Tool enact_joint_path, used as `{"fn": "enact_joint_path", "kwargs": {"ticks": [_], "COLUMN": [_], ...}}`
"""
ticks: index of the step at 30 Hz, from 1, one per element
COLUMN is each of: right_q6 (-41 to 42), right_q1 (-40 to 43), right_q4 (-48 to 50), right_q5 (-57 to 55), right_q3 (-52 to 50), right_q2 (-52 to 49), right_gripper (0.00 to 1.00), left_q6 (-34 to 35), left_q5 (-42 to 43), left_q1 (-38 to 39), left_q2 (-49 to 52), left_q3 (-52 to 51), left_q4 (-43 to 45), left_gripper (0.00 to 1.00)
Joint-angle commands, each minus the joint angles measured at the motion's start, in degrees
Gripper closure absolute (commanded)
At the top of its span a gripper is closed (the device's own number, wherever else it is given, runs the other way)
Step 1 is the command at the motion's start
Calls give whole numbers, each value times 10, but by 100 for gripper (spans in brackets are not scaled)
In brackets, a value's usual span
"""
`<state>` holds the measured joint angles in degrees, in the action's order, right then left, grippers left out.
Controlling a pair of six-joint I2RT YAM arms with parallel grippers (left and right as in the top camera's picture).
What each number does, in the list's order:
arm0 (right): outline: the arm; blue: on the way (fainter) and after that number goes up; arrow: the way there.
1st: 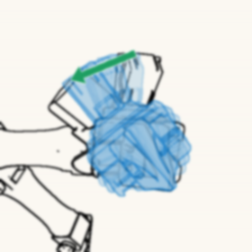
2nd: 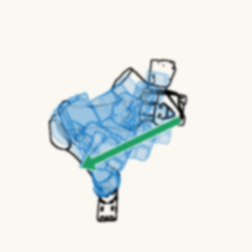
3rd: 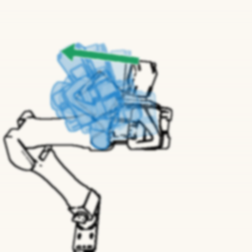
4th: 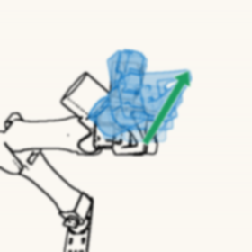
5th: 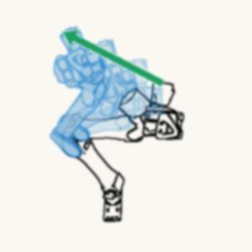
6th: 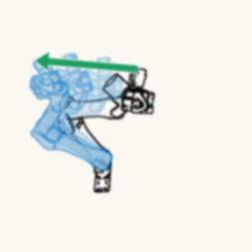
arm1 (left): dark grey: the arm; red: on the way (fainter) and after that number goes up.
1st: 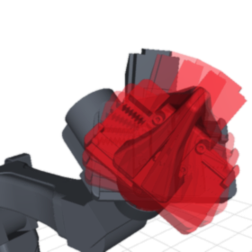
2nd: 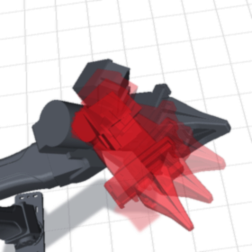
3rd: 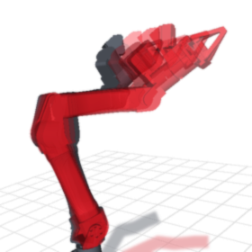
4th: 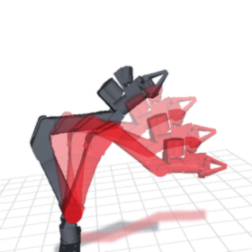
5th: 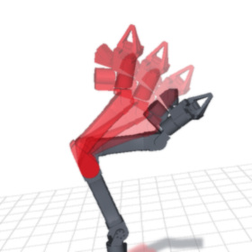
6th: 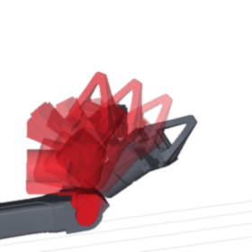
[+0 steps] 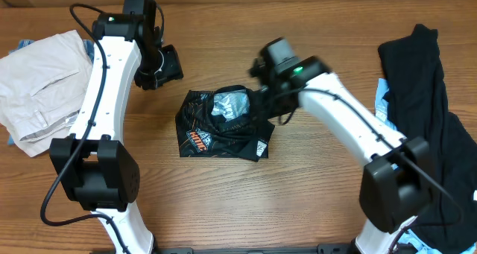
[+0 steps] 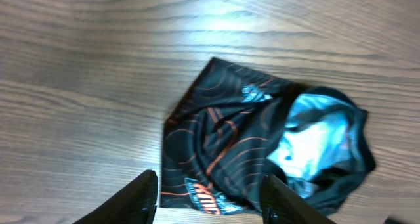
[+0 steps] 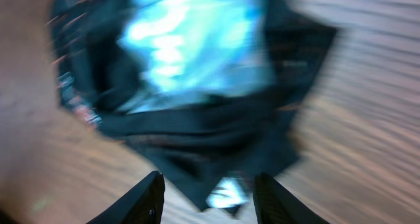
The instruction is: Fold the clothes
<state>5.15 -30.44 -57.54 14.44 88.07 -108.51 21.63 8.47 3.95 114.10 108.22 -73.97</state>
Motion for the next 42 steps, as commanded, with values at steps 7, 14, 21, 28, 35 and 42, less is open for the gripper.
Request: {"fn": "enact_joint_path", "kwargs": {"ticks": [7, 14, 21, 28, 35, 42], "right_q6": [-6, 24, 119, 254, 266, 266], "right_q1": [-86, -100, -99, -99, -99, -98], "right_q4": [36, 72, 52, -18, -81, -122], "right_q5": [-17, -87, -156, -190, -164, -165], "right_q3": [9, 9, 9, 9, 9, 9], "right_q2": [-76, -92, -89, -76, -76, -76], "right_gripper": [52, 58, 96, 96, 95, 79], "left_q6": [-20, -20, -19, -19, -19, -19], "left_q5": [-27, -25, -3, 21, 21, 21], "left_q1": [-4, -4, -2, -2, 8, 25], "left_q2": [-12, -12, -12, -12, -12, -12], "left_q3": [-84, -139, -192, -222, -224, -224], "left_q4": [26, 53, 83, 116, 119, 121], "left_gripper": [43, 42, 42, 43, 43, 43]}}
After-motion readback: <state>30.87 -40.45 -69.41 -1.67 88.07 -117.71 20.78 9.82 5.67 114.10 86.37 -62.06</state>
